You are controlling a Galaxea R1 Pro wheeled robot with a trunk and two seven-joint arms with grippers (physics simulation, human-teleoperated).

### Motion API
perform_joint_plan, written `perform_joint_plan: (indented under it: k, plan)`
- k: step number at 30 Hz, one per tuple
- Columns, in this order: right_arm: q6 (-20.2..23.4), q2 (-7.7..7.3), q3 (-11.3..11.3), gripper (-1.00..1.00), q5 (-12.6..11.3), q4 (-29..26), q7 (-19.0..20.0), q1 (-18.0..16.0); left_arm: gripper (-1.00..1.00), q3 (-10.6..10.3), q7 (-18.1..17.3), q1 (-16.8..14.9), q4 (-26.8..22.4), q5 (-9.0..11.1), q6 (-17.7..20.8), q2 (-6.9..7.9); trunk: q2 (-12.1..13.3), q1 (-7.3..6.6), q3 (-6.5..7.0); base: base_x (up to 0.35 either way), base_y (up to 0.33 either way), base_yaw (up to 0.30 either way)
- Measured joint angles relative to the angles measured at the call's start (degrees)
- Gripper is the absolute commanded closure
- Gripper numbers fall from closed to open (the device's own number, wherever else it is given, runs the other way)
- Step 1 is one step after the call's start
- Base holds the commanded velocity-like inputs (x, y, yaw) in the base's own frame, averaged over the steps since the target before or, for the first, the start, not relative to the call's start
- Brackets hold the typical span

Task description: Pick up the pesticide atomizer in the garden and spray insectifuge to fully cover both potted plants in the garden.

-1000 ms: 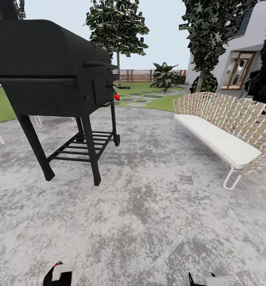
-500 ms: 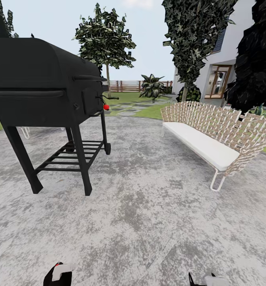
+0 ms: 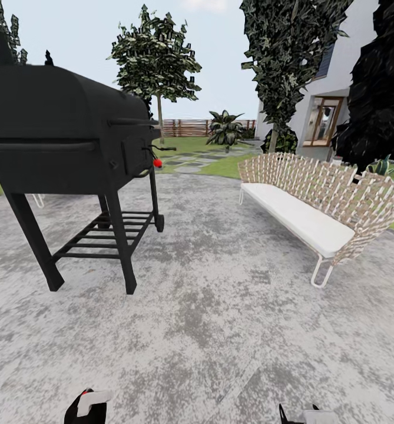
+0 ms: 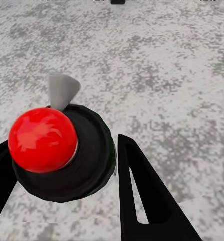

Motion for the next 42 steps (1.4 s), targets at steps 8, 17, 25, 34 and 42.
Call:
perform_joint_plan:
  k: [8, 17, 25, 34, 42]
  plan:
    - [0.0, 0.01, -0.12, -1.0, -0.22, -0.04, -0.08, 0.0, 1.0, 0.0, 0.03, 0.0, -0.02, 0.02, 0.0, -0.02, 3.21, -1.76, 0.78, 0.0, 0.0, 0.0]
    - [0.0, 0.01, -0.12, -1.0, -0.22, -0.06, -0.09, 0.0, 1.0, 0.01, 0.04, 0.0, -0.04, 0.01, 0.0, 0.0, 5.23, -2.86, 0.86, 0.0, 0.0, -0.007]
    - [0.0, 0.01, -0.19, -1.0, -0.23, -0.09, -0.1, 0.01, 1.0, -0.01, 0.0, 0.0, -0.05, 0.0, 0.0, -0.22, 5.23, -2.89, 0.26, 0.111, -0.051, -0.035]
    - [-0.01, 0.01, -0.25, -1.0, -0.15, -0.1, -0.11, 0.01, 1.0, -0.01, 0.0, 0.0, -0.05, 0.01, 0.01, -0.15, 5.22, -2.89, 0.21, 0.267, -0.194, -0.001]
    - [-0.01, 0.05, 0.06, -1.0, 0.04, -0.07, 0.05, 0.01, 1.0, -0.01, 0.0, 0.0, -0.05, 0.02, 0.01, -0.09, 5.23, -2.89, 0.21, 0.277, -0.204, 0.0]
